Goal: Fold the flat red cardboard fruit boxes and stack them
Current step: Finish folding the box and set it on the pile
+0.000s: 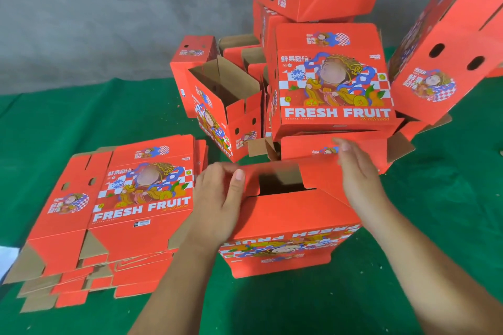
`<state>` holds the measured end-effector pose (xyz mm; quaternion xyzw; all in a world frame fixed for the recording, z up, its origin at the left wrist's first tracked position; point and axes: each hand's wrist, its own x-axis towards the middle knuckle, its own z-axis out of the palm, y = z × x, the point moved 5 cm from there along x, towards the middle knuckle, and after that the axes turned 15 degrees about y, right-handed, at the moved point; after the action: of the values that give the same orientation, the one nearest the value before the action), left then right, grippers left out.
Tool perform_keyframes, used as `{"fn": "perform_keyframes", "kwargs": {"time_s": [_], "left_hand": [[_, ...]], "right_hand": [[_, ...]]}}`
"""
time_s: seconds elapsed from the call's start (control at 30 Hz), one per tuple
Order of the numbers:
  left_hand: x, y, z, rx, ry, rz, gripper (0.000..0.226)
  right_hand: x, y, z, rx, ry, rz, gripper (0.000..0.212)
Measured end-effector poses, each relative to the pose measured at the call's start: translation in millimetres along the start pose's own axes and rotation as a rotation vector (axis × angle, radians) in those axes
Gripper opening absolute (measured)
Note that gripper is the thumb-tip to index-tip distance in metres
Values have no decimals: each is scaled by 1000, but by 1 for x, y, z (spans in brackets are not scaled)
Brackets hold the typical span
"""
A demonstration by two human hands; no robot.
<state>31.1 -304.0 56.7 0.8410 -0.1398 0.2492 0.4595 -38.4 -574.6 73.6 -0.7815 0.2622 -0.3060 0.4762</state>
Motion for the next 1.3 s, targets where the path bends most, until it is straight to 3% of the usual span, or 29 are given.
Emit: {"fn": "perform_keyframes", "kwargs": {"time_s": [0.07, 0.17, 0.27, 0.33, 0.5, 0.6, 0.83, 1.0, 1.1, 1.17, 1.23, 1.3], "left_hand": [[-1, 0, 2, 38, -21, -33, 45], [-4, 0, 8, 211, -75, 3, 46], [-4, -4, 13, 296, -200, -111, 84], [-5, -5, 18, 330, -263, -195, 89], [-6, 5, 29, 591, -294, -191, 88], [-4, -2, 28, 557, -291, -166, 86], [-5, -17, 25, 193, -207, -182, 78], [-7, -18, 21, 105, -137, -275, 90], [-12, -30, 15, -180, -94, -566, 80], [-21, -39, 9, -152, -113, -702, 65], [-25, -37, 0, -40, -155, -651, 64], [-27, -24, -4, -17, -194, -599, 77]], "right_hand": [[0, 9, 12, -115, -119, 33, 56], [-6, 18, 18, -383, -324, -110, 75], [-6, 22, 18, -442, -314, -129, 83], [-7, 21, 21, -537, -284, -139, 88], [-8, 15, 29, -766, -198, -192, 94], [-7, 12, 35, -842, -188, -255, 95], [-6, 23, 30, -861, -249, -320, 100], [-6, 30, 14, -489, -343, -146, 85], [-10, 32, 1, -173, -329, 110, 74], [1, 41, 2, -23, -212, 287, 64], [5, 56, -10, 92, -168, 544, 45], [0, 55, -8, 119, -281, 718, 35]]}}
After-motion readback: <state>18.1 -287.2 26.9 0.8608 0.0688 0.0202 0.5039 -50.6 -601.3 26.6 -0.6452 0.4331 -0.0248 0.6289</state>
